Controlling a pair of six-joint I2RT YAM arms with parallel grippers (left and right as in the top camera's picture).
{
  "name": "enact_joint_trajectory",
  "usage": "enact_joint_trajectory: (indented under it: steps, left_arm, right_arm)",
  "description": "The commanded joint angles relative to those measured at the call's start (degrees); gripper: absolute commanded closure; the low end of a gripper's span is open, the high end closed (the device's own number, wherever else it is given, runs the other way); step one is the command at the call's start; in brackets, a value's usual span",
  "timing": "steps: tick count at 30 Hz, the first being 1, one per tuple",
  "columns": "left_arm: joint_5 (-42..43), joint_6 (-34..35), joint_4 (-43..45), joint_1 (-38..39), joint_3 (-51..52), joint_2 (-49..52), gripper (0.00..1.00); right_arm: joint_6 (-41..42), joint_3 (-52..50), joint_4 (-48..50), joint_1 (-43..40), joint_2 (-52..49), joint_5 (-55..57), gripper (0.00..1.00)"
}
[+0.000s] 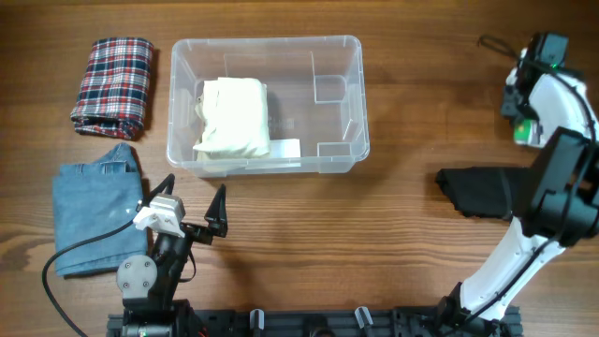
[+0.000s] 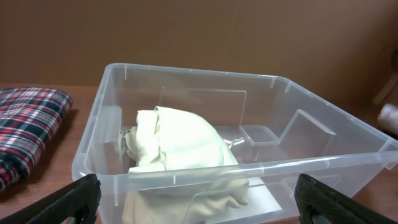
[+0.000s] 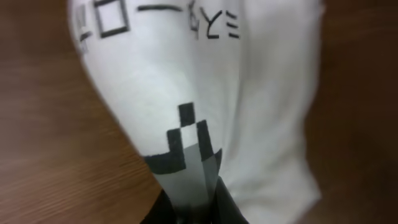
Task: Pack container
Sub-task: 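Grasp the white printed T-shirt with the right gripper, then carry the white T-shirt left and lower it into the bin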
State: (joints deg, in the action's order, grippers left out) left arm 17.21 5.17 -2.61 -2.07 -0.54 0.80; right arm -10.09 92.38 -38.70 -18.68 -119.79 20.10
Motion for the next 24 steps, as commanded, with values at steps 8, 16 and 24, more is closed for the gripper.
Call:
enact_joint_trajectory:
  steps: [8, 16, 24]
  left_arm:
    - [-0.3, -0.7, -0.2, -0.5, 0.2, -0.4, 0.00]
    - [-0.3, -0.7, -0.2, -0.5, 0.2, -0.4, 0.00]
    - [-0.3, -0.7, -0.2, -0.5, 0.2, -0.4, 0.00]
  right_arm:
    - [18.0, 6.7, -5.4, 18.4, 28.3, -11.1, 0.96]
    - [26.1, 6.7, -6.9, 36.3, 33.9, -13.3, 0.96]
    - [42.5, 6.6, -7.5, 48.9, 29.8, -5.8, 0.96]
